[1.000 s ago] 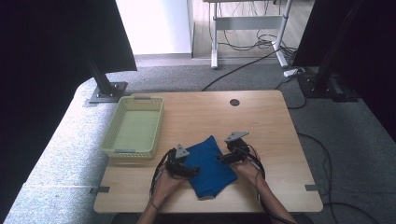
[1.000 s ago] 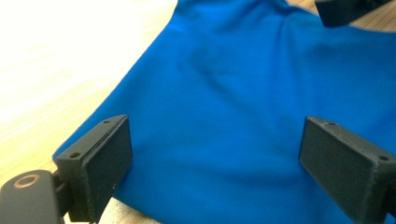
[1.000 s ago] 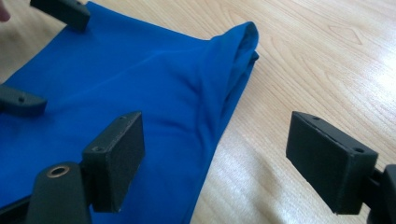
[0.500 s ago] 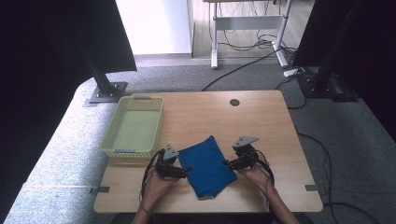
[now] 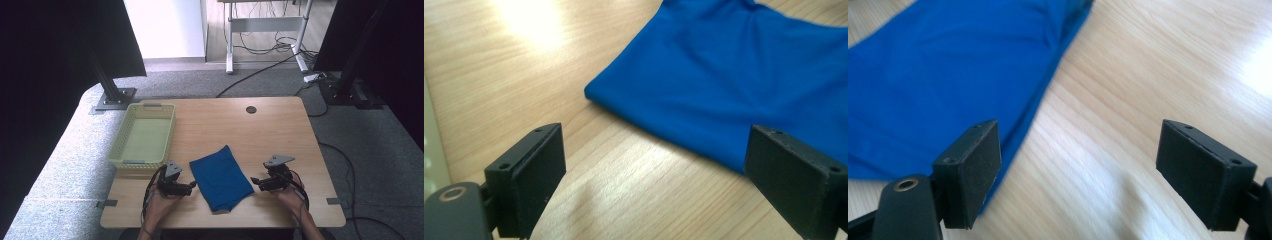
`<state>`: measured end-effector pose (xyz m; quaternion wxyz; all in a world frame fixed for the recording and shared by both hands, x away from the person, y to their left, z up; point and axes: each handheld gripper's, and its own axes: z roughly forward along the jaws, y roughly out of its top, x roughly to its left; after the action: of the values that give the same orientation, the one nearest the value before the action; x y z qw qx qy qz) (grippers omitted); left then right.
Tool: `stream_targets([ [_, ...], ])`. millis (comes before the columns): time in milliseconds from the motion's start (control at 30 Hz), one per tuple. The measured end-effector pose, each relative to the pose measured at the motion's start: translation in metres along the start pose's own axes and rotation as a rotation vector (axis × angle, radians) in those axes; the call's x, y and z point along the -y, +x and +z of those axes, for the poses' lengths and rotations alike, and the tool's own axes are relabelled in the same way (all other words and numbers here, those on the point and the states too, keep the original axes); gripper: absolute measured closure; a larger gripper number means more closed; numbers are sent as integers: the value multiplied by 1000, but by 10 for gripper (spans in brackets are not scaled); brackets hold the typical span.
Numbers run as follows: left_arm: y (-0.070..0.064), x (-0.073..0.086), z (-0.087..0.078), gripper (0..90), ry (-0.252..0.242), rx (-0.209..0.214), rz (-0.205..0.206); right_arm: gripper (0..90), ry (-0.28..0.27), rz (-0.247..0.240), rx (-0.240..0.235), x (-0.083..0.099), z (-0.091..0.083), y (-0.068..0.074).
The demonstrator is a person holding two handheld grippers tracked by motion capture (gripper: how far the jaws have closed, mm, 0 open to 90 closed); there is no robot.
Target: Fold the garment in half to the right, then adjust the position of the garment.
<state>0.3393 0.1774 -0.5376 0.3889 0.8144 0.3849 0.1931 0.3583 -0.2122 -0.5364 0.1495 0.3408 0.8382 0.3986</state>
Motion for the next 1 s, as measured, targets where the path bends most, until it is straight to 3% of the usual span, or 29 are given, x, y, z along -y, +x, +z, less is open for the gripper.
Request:
stream_targets([
  [267, 4, 12, 8, 96, 47, -19, -7, 168, 37, 30, 28, 25, -9, -6],
  [500, 5, 14, 13, 92, 74, -25, -6, 127, 60, 23, 37, 38, -8, -9],
  [633, 6, 14, 14, 83, 79, -24, -8, 110, 39, 23, 35, 41, -8, -9],
  [1000, 7, 14, 15, 14, 97, -29, -17, 44, 57, 24, 54, 41, -7, -8],
])
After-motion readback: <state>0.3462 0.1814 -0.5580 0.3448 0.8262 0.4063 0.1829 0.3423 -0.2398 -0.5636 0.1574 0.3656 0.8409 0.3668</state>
